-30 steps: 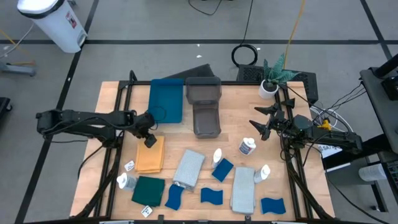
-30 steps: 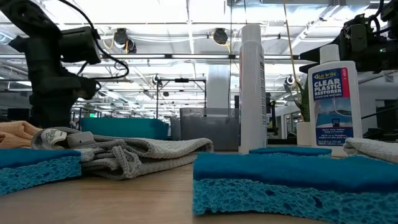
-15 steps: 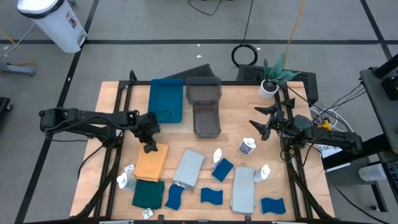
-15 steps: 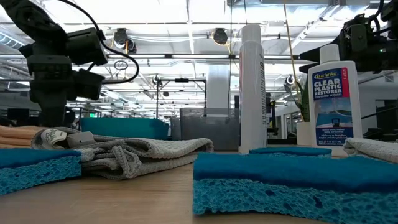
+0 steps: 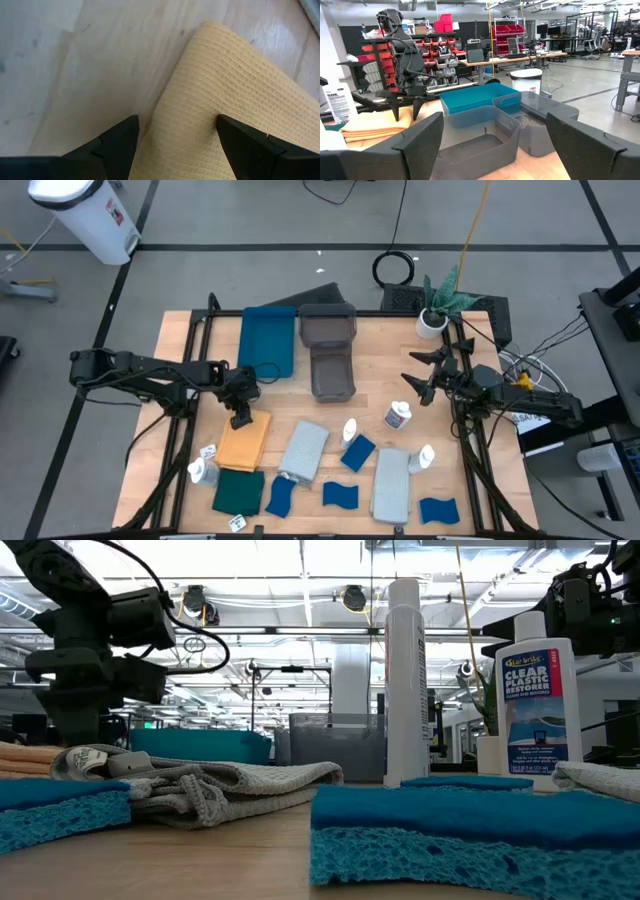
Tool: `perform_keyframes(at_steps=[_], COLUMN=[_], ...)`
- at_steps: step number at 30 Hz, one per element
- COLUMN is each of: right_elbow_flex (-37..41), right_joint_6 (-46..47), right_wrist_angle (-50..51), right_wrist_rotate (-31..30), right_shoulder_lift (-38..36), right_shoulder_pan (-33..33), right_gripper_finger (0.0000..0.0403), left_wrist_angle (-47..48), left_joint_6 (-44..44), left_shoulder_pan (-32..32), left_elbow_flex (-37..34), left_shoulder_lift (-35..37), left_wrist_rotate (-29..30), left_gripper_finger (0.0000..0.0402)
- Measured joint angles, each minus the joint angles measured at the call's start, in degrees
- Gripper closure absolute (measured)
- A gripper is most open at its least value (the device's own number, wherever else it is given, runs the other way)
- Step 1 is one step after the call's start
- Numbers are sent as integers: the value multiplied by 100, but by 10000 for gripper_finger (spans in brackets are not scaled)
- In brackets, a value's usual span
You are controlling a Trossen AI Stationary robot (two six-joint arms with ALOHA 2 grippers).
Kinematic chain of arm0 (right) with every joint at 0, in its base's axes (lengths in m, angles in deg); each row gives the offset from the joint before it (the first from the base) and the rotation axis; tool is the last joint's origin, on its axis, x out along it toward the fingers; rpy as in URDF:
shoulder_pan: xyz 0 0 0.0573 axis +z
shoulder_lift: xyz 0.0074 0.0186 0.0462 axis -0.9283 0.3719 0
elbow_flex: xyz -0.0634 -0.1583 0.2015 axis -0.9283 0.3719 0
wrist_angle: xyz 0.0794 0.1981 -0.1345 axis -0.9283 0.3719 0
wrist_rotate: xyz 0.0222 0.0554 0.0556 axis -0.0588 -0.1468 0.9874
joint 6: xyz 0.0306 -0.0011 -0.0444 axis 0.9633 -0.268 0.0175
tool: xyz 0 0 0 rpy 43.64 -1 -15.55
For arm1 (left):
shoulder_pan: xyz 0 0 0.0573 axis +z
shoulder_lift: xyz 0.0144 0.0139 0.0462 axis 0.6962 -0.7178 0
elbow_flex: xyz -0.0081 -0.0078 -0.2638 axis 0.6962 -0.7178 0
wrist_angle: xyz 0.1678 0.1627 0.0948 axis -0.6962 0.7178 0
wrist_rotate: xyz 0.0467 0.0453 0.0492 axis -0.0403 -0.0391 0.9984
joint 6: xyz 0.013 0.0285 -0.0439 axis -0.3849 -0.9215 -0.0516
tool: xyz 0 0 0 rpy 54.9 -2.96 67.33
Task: Pick & Place Kitchen Items
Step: Put the orange microfiber towel into the blue bin
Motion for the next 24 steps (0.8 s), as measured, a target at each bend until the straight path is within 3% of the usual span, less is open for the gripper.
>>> perform_keyframes(at_steps=[4,12,18,21,24], right_elbow_flex=[1,1,-1,1,1], right_joint_6=[1,0,1,1,2], right_wrist_angle=[1,0,1,2,0], right_wrist_rotate=[0,0,0,0,0], right_shoulder_lift=[1,2,0,2,1], right_shoulder_pan=[0,1,0,1,-1], right_gripper_finger=[69,69,69,69,69], left_wrist_angle=[-36,-46,-231,-333,-280], left_joint_6=[-98,-126,-325,-324,-292], left_shoulder_pan=[-34,-49,-48,-43,-66], left_elbow_flex=[-10,-26,-39,-38,60], left_shoulder_lift=[-26,-35,-42,-44,-43], left_wrist_rotate=[10,666,642,669,755], left_gripper_finger=[151,287,360,387,385])
